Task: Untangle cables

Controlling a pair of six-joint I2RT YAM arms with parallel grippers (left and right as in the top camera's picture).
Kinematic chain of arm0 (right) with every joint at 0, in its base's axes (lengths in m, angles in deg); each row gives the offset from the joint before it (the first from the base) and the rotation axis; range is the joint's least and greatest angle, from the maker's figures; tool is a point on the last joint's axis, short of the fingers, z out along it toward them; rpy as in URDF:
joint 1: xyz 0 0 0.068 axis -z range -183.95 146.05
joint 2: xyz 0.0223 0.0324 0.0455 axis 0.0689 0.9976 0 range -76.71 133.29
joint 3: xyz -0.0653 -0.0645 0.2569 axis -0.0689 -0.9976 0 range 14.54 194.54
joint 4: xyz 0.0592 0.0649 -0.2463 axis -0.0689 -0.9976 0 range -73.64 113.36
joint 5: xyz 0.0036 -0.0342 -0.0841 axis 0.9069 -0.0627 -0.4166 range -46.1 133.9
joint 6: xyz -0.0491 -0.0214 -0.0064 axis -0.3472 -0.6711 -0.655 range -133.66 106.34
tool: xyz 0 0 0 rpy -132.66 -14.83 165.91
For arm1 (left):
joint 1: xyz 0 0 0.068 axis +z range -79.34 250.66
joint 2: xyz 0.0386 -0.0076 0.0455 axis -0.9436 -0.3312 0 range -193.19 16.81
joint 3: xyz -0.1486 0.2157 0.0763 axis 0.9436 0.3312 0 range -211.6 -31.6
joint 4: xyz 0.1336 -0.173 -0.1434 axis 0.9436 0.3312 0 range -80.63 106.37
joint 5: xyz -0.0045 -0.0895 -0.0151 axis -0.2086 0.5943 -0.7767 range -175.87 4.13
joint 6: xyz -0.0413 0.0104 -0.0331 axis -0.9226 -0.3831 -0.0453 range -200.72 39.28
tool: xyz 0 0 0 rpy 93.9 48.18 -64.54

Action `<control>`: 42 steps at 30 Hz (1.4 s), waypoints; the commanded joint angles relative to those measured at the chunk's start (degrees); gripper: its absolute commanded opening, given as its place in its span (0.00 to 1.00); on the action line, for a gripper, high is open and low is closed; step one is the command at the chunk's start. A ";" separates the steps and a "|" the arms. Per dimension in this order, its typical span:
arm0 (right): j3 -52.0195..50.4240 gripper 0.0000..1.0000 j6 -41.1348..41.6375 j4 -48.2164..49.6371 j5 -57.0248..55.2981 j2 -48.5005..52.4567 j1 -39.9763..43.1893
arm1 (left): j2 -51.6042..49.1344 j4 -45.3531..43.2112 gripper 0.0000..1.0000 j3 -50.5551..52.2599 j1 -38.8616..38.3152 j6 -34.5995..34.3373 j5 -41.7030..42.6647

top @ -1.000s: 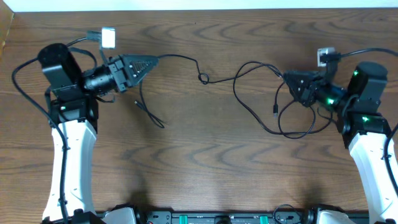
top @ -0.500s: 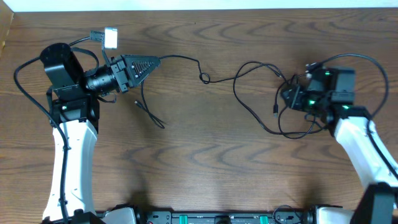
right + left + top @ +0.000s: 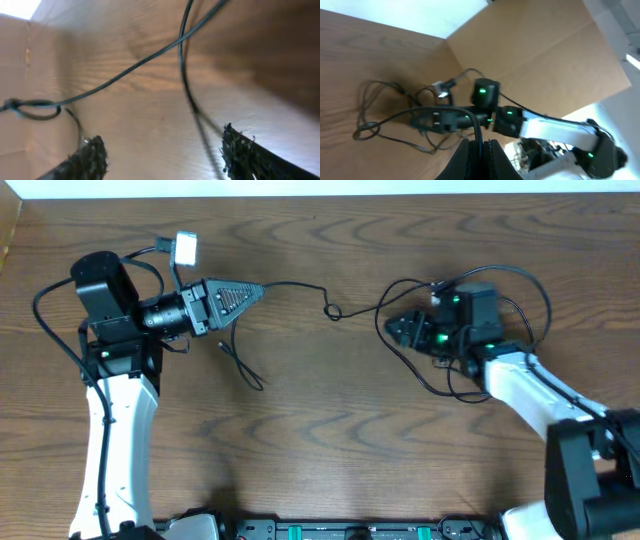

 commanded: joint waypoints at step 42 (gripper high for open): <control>5.88 0.01 5.33 12.87 -5.44 2.54 -6.71 | 8.79 0.07 0.08 1.14 -0.42 6.78 3.26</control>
